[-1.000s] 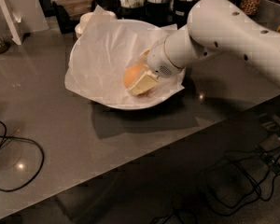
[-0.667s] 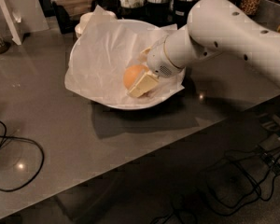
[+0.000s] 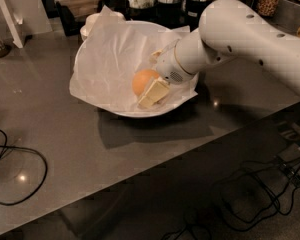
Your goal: Pick orange from white bowl
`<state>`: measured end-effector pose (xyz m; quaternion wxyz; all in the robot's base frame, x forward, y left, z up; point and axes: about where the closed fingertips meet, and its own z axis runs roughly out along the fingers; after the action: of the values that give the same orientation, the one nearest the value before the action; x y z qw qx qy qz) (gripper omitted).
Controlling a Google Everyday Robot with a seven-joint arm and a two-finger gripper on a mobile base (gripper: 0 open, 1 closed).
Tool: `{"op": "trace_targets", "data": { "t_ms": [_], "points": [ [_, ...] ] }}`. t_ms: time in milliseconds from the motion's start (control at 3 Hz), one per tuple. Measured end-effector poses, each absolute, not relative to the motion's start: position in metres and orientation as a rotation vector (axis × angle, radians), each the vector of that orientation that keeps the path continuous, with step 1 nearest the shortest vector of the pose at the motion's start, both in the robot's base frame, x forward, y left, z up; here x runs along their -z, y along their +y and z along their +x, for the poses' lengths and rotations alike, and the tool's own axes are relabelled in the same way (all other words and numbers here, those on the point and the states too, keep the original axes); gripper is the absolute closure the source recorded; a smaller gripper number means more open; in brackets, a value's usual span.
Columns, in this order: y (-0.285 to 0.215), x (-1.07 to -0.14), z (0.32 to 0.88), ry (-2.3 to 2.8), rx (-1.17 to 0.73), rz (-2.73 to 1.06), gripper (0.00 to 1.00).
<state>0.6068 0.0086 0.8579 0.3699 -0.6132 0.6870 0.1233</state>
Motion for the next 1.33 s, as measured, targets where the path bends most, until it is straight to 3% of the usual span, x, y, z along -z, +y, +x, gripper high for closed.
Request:
{"op": "trace_targets", "data": {
  "t_ms": [333, 667, 1333],
  "points": [
    [0.014, -0.853, 0.605, 1.761, -0.326, -1.578, 0.23],
    [0.016, -0.846, 0.605, 1.767, -0.329, -1.571, 0.40],
    [0.013, -0.842, 0.607, 1.788, -0.342, -1.554, 0.87]
  ]
}}
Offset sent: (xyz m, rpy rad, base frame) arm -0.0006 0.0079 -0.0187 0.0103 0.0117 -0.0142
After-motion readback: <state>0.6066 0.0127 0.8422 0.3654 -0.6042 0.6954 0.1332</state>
